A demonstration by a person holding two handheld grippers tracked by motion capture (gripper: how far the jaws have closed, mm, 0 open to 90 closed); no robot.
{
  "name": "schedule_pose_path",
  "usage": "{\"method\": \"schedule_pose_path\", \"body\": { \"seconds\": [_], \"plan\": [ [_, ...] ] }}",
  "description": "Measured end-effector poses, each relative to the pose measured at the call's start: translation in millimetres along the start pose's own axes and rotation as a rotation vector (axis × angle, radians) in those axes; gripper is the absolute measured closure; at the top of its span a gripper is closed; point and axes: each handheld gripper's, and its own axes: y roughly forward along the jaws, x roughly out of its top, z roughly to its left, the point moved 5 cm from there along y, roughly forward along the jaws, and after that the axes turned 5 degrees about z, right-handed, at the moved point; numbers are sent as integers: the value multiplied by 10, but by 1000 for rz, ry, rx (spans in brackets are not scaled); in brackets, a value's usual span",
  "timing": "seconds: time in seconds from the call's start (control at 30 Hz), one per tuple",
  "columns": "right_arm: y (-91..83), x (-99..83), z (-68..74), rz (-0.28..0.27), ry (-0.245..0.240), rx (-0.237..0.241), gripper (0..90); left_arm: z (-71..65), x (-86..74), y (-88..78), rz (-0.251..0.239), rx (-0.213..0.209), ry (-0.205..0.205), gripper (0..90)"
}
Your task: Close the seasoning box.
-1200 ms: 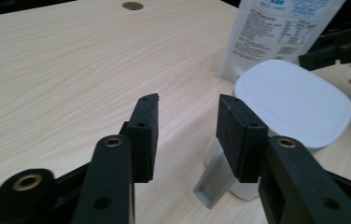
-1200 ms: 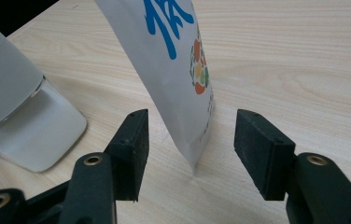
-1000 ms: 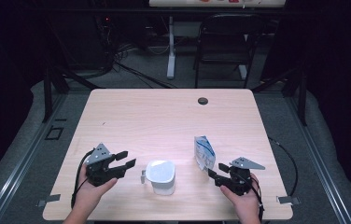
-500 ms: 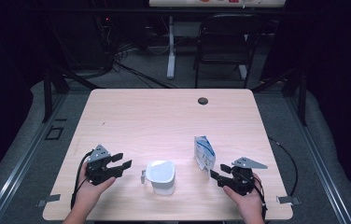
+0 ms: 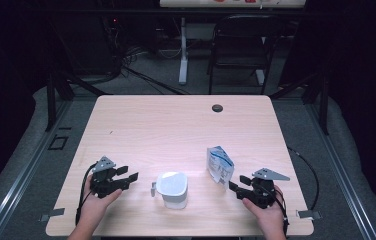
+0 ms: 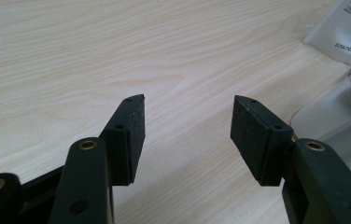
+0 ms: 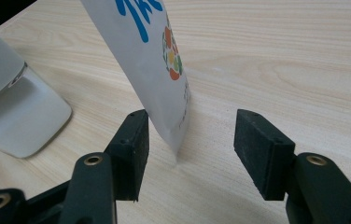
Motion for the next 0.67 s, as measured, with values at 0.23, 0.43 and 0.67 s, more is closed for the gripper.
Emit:
{"method": "schedule_pose_path", "body": {
  "seconds": [0.23, 0.43, 0.67],
  "plan": [
    [27, -13, 34, 6, 1, 9, 454, 20, 5, -11, -20, 6, -16, 458],
    [57, -35, 73, 30, -6, 20, 449, 39, 12, -33, -19, 7, -20, 457],
    [79, -47, 87, 47, -15, 31, 442, 49, 21, -48, -27, 11, -24, 456]
  ]
}}
